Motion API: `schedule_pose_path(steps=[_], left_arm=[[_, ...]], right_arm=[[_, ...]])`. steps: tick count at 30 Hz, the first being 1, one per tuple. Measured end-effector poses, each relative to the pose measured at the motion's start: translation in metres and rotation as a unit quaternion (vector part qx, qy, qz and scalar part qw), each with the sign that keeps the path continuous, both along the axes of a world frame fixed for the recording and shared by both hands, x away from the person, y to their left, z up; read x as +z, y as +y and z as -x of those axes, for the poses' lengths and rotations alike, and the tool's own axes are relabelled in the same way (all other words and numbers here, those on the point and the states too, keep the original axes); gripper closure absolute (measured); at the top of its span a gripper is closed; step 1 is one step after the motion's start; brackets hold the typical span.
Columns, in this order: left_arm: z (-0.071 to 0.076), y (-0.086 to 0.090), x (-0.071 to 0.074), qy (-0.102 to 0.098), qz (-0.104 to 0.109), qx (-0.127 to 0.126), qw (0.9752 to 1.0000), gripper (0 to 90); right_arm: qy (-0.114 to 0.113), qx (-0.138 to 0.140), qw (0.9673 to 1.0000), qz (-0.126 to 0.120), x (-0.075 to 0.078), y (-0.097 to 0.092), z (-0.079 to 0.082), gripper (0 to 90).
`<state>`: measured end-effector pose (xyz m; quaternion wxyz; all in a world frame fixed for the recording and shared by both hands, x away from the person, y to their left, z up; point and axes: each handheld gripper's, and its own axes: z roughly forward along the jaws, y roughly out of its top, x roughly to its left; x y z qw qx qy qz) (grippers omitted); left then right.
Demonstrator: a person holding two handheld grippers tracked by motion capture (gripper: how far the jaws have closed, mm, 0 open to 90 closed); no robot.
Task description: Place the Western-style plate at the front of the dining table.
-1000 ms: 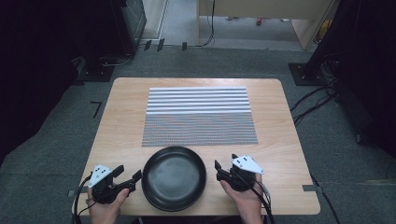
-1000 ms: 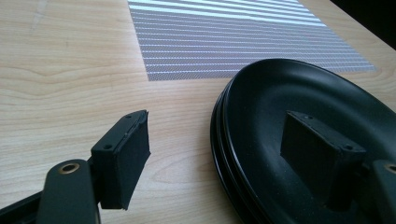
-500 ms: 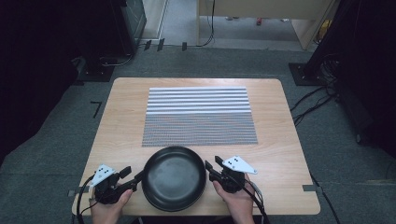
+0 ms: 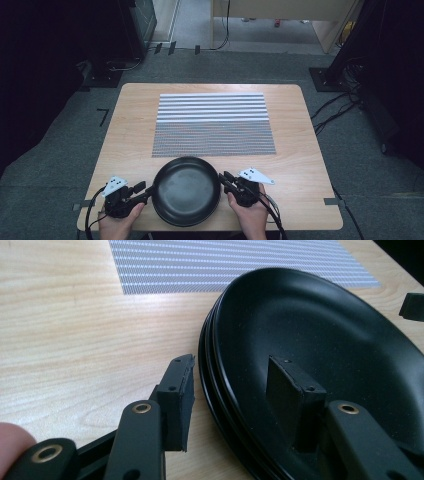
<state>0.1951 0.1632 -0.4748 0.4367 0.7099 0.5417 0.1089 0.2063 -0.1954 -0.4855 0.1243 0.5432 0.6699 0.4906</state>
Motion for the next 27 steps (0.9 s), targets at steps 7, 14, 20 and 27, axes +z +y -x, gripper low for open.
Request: schedule_pose_path(steps=[7,14,20,27], left_arm=[[-0.003,0.001,-0.006,0.021,0.011,-0.004,0.9997,52.0],[-0.002,-0.001,-0.006,0.024,0.021,-0.017,0.9993,62.6],[-0.004,0.0,-0.01,0.035,0.023,-0.013,0.999,61.9],[-0.005,-0.001,-0.012,0.052,0.035,-0.024,0.9978,62.1]], right_arm=[[0.03,0.004,0.9975,-0.064,-0.01,-0.004,0.002,79.5],[0.039,0.003,0.9968,-0.07,-0.016,-0.007,0.003,79.2],[0.051,0.009,0.9952,-0.084,-0.017,-0.008,0.002,80.4],[0.06,0.012,0.9944,-0.086,-0.018,-0.006,0.003,83.7]])
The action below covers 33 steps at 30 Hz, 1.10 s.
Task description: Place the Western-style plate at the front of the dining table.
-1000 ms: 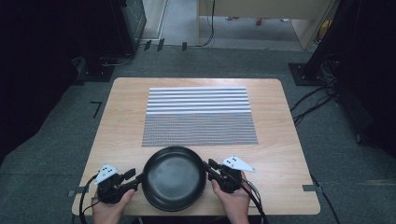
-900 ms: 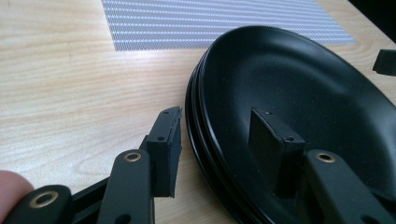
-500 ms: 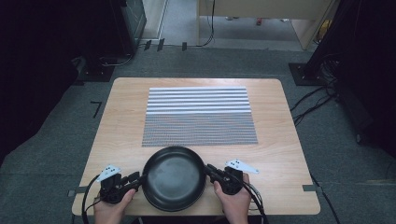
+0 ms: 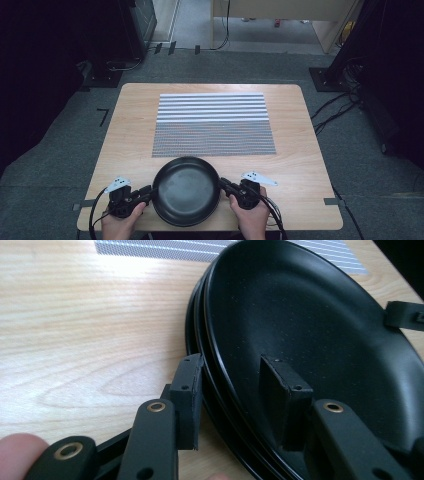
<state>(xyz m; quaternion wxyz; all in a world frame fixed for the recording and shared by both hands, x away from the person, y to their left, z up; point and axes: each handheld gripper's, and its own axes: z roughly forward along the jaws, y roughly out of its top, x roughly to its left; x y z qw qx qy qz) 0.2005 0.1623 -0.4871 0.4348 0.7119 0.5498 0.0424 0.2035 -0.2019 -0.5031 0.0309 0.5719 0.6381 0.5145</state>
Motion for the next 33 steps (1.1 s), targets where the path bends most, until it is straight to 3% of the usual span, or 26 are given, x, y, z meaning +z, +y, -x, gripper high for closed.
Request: schedule_pose_path(steps=[6,15,28,33], left_arm=[[-0.001,0.001,-0.001,0.007,0.012,-0.002,0.9999,62.7],[-0.002,0.001,-0.001,0.01,0.014,0.002,0.9998,64.9],[0.0,0.019,0.007,0.004,0.034,0.025,0.9991,68.5],[0.001,0.017,0.007,-0.002,0.016,0.026,0.9995,72.1]], right_arm=[[0.016,-0.007,0.9998,-0.013,0.001,0.001,0.0,84.7],[0.015,-0.009,0.9998,-0.007,0.001,0.006,-0.001,85.0],[0.037,0.024,0.9989,-0.017,-0.001,0.02,-0.007,84.0],[0.041,0.026,0.9986,-0.019,-0.003,0.022,-0.011,83.1]])
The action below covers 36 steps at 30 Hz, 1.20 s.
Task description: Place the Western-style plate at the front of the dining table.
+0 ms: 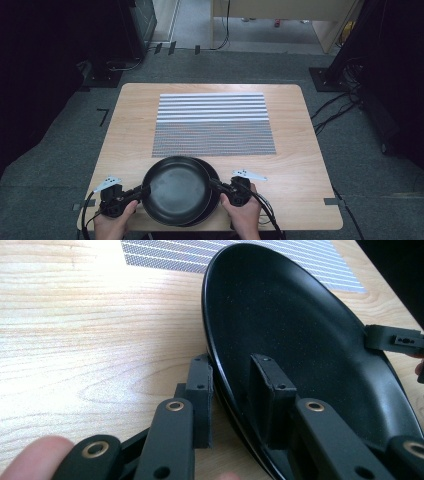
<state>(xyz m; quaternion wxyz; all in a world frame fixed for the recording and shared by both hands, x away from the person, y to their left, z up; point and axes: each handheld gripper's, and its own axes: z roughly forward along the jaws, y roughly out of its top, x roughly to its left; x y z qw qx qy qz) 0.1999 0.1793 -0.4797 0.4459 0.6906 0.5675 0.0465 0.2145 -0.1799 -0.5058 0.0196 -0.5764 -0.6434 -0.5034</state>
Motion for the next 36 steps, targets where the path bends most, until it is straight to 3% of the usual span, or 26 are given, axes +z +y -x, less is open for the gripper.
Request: schedule_pose_path(steps=[7,9,14,17,20,28,31,34,36], left_arm=[[0.001,0.0,0.0,-0.003,-0.003,-0.002,1.0,72.4],[0.001,0.0,0.0,-0.003,-0.003,-0.003,1.0,72.4],[0.001,0.002,-0.001,-0.002,0.006,-0.005,1.0,72.5],[0.001,0.005,-0.003,0.005,0.022,-0.005,0.9997,73.4],[0.001,0.005,-0.002,0.006,0.025,-0.002,0.9997,74.1],[0.001,0.002,0.0,0.008,0.027,0.004,0.9996,74.8],[-0.001,0.002,0.001,0.017,0.043,0.008,0.9989,76.2],[-0.004,0.0,0.004,0.019,0.043,0.01,0.9988,76.8],[-0.007,-0.001,0.006,0.02,0.047,0.01,0.9986,76.9]], right_arm=[[0.018,-0.006,0.9998,-0.01,-0.002,0.003,-0.003,81.4],[0.034,-0.002,0.9992,-0.021,-0.007,0.007,-0.005,79.3],[0.043,-0.011,0.9986,-0.028,-0.007,0.008,-0.006,80.1],[0.056,-0.021,0.9972,-0.045,-0.008,0.008,-0.008,81.4],[0.077,-0.042,0.9936,-0.072,-0.01,0.009,-0.009,83.2],[0.081,-0.061,0.988,-0.117,-0.013,0.007,-0.005,85.4],[0.069,-0.063,0.9886,-0.118,-0.01,0.005,-0.004,85.6],[0.044,-0.058,0.992,-0.104,0.0,0.003,-0.004,85.5],[0.044,-0.058,0.9921,-0.102,0.002,0.003,-0.005,85.5]])
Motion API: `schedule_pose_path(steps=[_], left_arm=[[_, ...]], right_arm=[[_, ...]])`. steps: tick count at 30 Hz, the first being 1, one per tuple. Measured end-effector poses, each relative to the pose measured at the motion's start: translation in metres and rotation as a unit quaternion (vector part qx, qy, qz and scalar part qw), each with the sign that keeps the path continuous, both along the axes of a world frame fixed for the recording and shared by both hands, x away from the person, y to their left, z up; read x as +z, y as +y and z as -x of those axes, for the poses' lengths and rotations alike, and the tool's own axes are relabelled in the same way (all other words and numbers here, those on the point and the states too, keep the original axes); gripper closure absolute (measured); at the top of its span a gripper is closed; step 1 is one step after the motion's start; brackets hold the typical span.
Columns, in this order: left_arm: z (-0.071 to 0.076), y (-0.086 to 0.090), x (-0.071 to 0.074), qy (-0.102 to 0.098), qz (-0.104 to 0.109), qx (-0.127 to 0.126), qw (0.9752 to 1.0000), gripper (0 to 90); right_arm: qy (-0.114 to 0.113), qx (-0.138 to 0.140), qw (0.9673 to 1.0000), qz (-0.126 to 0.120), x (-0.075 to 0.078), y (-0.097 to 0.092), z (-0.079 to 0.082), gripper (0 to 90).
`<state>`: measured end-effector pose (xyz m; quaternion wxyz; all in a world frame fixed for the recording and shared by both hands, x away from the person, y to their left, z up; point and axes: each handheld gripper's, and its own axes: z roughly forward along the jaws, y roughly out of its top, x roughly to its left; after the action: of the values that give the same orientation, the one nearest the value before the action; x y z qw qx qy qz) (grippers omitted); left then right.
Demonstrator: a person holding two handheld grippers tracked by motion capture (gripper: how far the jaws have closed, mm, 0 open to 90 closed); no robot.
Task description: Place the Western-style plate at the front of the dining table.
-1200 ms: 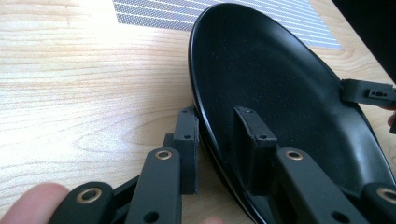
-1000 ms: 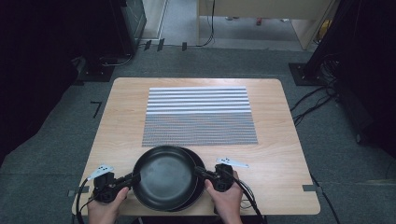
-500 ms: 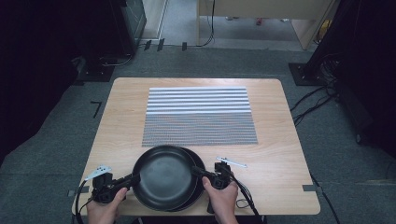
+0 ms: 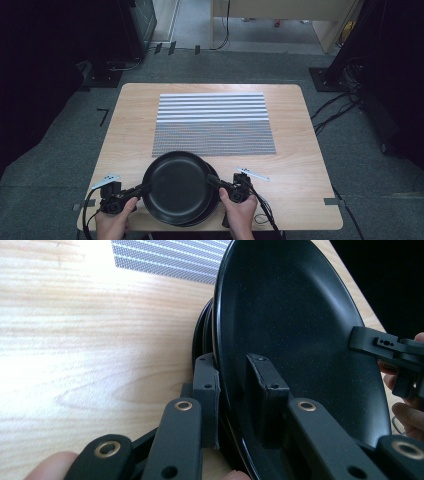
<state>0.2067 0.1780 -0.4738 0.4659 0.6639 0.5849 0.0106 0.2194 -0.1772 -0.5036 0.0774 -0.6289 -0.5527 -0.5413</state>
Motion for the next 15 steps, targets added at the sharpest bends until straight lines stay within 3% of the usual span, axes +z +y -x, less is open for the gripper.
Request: schedule_pose_path(steps=[6,15], left_arm=[[-0.007,-0.004,0.006,-0.002,0.003,0.003,1.0,77.1],[-0.026,-0.015,0.025,-0.017,0.0,-0.013,0.9998,77.3]], right_arm=[[0.02,-0.007,0.9997,-0.015,0.004,-0.006,-0.007,85.7],[0.023,-0.009,0.9994,-0.026,0.017,-0.016,-0.018,85.7]])
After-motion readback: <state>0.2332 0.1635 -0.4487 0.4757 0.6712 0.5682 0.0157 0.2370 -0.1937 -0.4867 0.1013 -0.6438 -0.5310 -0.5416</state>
